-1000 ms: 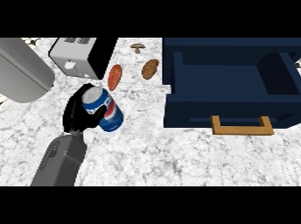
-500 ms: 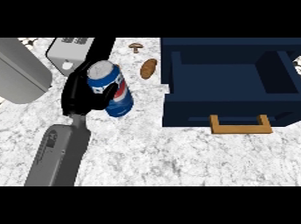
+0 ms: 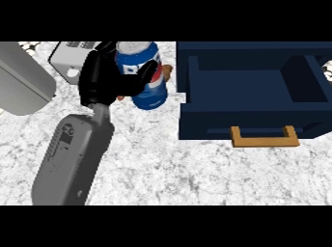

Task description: Pick up the can, place it into the drawer and close the drawer

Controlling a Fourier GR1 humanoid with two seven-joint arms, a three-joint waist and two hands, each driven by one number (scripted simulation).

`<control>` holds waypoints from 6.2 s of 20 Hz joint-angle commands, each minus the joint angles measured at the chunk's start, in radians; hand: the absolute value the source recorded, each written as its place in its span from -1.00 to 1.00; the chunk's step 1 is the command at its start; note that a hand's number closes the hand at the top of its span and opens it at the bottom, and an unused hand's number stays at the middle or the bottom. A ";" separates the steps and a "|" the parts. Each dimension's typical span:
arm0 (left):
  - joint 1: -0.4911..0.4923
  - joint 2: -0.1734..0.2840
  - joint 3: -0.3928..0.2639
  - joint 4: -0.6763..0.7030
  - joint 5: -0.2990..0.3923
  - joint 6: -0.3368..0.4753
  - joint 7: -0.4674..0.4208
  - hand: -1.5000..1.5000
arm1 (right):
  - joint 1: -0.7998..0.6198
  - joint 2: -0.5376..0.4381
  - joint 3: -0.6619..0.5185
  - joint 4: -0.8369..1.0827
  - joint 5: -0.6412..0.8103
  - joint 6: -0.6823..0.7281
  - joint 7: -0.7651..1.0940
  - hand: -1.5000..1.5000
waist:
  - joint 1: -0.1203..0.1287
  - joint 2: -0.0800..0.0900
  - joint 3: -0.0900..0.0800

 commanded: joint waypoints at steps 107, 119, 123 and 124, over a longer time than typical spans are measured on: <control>-0.742 0.093 -0.547 0.800 0.770 0.468 -0.324 -1.00 | -0.824 -0.097 0.729 0.523 1.512 -0.303 -0.298 -1.00 | 0.040 0.003 -0.001; -0.656 0.206 -0.550 0.646 0.708 0.497 -0.241 -1.00 | -1.075 -0.085 0.771 1.090 1.772 -0.546 -0.321 -1.00 | 0.053 0.004 0.000; -0.590 0.289 -0.553 0.536 0.687 0.489 -0.205 -1.00 | -1.114 -0.118 0.706 1.278 1.766 -0.647 -0.383 -1.00 | 0.056 0.004 0.000; -0.583 0.299 -0.562 0.532 0.674 0.490 -0.187 -1.00 | -1.123 -0.078 0.726 1.311 1.799 -0.695 -0.353 -1.00 | 0.051 0.004 0.000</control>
